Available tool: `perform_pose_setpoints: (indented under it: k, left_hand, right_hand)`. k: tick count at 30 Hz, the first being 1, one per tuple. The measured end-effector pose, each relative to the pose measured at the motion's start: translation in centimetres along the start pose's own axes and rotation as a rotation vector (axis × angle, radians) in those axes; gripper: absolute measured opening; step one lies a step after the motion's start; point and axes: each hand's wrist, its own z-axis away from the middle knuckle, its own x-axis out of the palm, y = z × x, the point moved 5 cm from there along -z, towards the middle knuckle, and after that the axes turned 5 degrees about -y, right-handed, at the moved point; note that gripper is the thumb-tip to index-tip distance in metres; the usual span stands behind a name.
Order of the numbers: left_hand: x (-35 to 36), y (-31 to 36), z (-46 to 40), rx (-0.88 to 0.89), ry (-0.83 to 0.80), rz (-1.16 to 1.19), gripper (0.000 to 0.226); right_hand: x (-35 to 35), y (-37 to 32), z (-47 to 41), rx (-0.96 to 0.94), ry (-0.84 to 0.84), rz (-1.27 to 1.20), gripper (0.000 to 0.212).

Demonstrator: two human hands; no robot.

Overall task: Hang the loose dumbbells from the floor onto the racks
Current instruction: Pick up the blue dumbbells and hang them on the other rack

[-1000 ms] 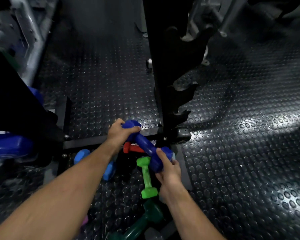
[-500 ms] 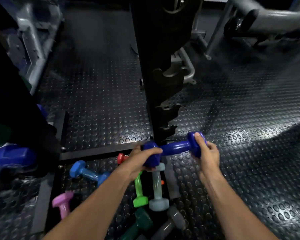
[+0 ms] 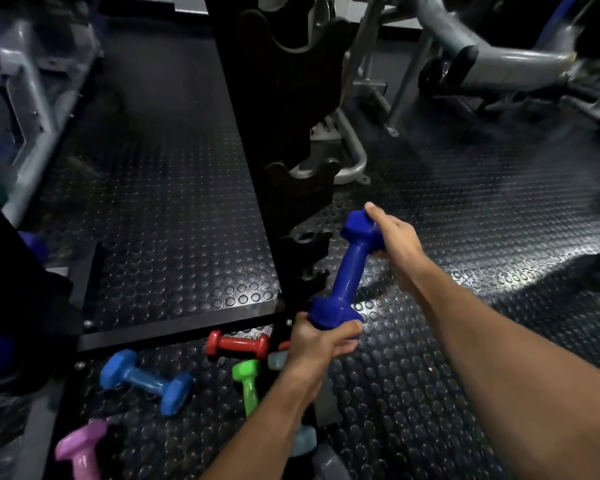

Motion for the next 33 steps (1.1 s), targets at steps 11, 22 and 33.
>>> perform_pose_setpoints:
  k: [11, 22, 33]
  left_hand:
    - [1.8, 1.2, -2.2, 0.016, 0.107, 0.067, 0.035]
    - [0.7, 1.8, -3.4, 0.033, 0.110, 0.295, 0.028]
    - [-1.2, 0.9, -2.8, -0.007, 0.114, 0.395, 0.048]
  right_hand:
    - [3.5, -1.8, -5.0, 0.010, -0.087, 0.199, 0.066]
    - [6.8, -0.6, -7.7, -0.008, -0.197, 0.108, 0.028]
    - [9.8, 0.0, -7.5, 0.115, -0.234, 0.034, 0.040]
